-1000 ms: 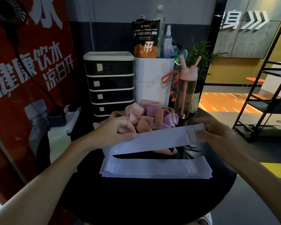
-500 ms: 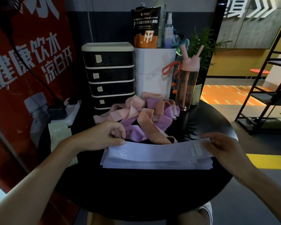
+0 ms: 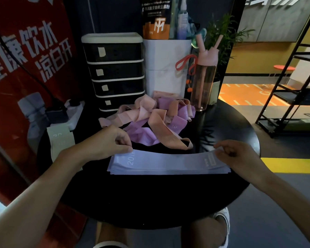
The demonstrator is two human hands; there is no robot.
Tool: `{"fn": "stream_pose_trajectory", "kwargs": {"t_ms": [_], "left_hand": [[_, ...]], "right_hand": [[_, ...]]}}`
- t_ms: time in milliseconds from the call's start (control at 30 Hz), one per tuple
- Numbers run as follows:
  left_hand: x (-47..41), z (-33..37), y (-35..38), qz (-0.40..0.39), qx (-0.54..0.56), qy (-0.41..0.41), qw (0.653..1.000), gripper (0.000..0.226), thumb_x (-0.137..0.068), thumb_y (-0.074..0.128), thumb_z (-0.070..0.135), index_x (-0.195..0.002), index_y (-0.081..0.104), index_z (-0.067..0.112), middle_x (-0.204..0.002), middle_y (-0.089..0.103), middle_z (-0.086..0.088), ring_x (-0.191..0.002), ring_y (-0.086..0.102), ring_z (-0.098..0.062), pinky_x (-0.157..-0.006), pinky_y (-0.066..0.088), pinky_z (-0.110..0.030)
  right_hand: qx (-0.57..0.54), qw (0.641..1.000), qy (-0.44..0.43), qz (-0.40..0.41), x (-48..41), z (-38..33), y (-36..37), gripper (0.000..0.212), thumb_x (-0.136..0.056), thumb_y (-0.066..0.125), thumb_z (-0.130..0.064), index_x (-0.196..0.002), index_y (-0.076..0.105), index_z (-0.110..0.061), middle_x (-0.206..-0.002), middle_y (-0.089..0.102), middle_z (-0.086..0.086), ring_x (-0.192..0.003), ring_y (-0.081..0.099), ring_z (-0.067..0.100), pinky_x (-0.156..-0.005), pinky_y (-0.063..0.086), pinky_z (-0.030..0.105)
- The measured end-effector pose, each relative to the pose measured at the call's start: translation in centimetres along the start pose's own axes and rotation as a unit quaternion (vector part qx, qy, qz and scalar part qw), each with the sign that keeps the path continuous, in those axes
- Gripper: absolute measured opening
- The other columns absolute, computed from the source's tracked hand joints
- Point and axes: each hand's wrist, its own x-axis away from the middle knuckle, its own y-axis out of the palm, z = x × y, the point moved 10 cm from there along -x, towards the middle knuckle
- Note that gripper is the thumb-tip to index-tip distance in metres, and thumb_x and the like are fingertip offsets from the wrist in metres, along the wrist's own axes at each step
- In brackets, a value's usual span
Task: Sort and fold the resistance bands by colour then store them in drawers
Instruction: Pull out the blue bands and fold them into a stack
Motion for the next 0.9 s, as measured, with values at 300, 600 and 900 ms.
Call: {"fn": "stream_pose_trajectory", "kwargs": {"t_ms": [300, 600, 900], "left_hand": [[0.3, -0.9, 0.6, 0.001, -0.136, 0.026, 0.99, 0.013, -0.081, 0.077, 0.041, -0.091, 0.07, 0.037, -0.094, 0.057, 0.01, -0.084, 0.055, 0.002, -0.07, 0.04, -0.013], [0.8, -1.6, 2.5, -0.113, -0.139, -0.013, 0.984, 0.021, -0.087, 0.07, 0.048, -0.099, 0.068, 0.032, -0.101, 0.07, 0.018, -0.092, 0.065, -0.001, -0.083, 0.053, -0.026], [1.4, -1.1, 2.4, -0.083, -0.101, -0.011, 0.991, 0.021, -0.079, 0.074, 0.048, -0.084, 0.07, 0.028, -0.09, 0.066, 0.006, -0.081, 0.063, -0.01, -0.072, 0.052, -0.034]], "right_hand": [[0.169, 0.984, -0.022, -0.049, -0.3, 0.1, 0.7, 0.037, -0.085, 0.071, -0.027, -0.12, 0.062, -0.028, -0.089, 0.042, -0.015, -0.085, 0.048, 0.015, -0.087, 0.045, 0.046], [0.189, 0.951, -0.009, -0.246, -0.5, -0.1, 3.2, 0.053, -0.091, 0.066, -0.035, -0.138, 0.051, -0.016, -0.129, 0.053, -0.004, -0.117, 0.048, 0.009, -0.097, 0.037, 0.023], [0.181, 0.949, -0.016, -0.258, -0.3, -1.0, 3.0, 0.024, -0.089, 0.069, -0.036, -0.108, 0.061, -0.023, -0.108, 0.053, -0.002, -0.101, 0.052, 0.016, -0.086, 0.043, 0.029]]}}
